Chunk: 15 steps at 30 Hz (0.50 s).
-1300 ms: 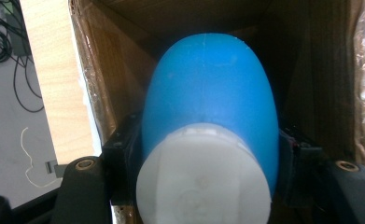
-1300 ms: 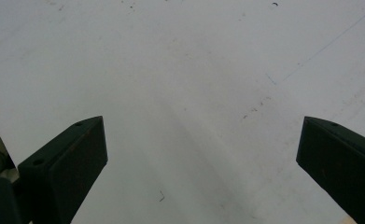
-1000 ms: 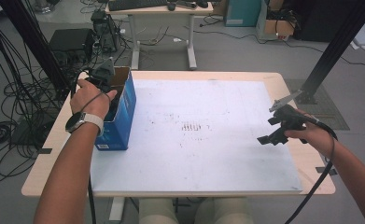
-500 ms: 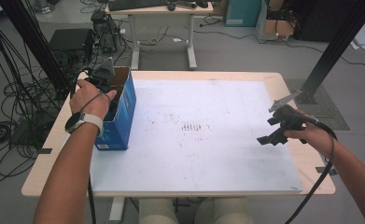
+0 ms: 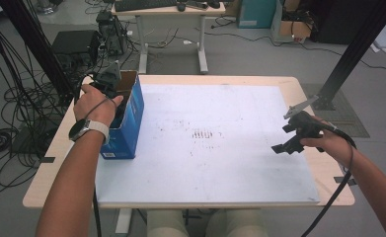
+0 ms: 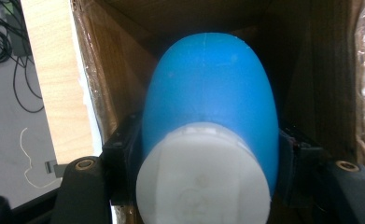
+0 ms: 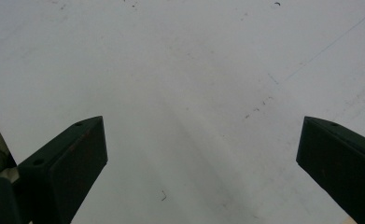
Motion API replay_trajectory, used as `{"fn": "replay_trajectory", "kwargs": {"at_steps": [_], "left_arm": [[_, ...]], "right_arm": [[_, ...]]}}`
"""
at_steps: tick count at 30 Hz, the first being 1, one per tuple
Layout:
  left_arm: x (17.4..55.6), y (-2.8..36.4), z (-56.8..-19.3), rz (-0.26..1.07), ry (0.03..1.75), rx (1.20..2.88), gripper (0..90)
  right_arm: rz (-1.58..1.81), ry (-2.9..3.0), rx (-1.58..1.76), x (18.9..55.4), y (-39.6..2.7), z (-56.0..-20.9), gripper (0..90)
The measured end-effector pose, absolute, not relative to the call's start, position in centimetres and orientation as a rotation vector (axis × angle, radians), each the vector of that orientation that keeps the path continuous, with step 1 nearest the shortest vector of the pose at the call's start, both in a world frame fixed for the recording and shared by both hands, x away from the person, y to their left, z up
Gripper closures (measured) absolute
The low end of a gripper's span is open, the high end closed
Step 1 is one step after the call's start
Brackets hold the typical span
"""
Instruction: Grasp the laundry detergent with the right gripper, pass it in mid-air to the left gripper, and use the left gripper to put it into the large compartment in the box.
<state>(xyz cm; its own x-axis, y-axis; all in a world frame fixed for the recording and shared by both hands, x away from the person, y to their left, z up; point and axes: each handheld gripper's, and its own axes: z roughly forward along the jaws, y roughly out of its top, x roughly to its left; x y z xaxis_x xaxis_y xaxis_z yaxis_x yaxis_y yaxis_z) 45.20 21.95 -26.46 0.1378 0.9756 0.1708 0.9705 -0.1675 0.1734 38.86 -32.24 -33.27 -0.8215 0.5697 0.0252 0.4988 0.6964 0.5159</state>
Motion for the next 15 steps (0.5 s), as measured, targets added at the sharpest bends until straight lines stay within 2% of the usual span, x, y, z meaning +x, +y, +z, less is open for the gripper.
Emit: {"fn": "replay_trajectory", "kwargs": {"at_steps": [15], "left_arm": [[45.20, 21.96, -26.45, 0.381, 2.015, 2.351, 37.4]], "right_arm": [[0.777, 2.766, 0.889, 38.78, -32.15, -33.25, 1.9]]}}
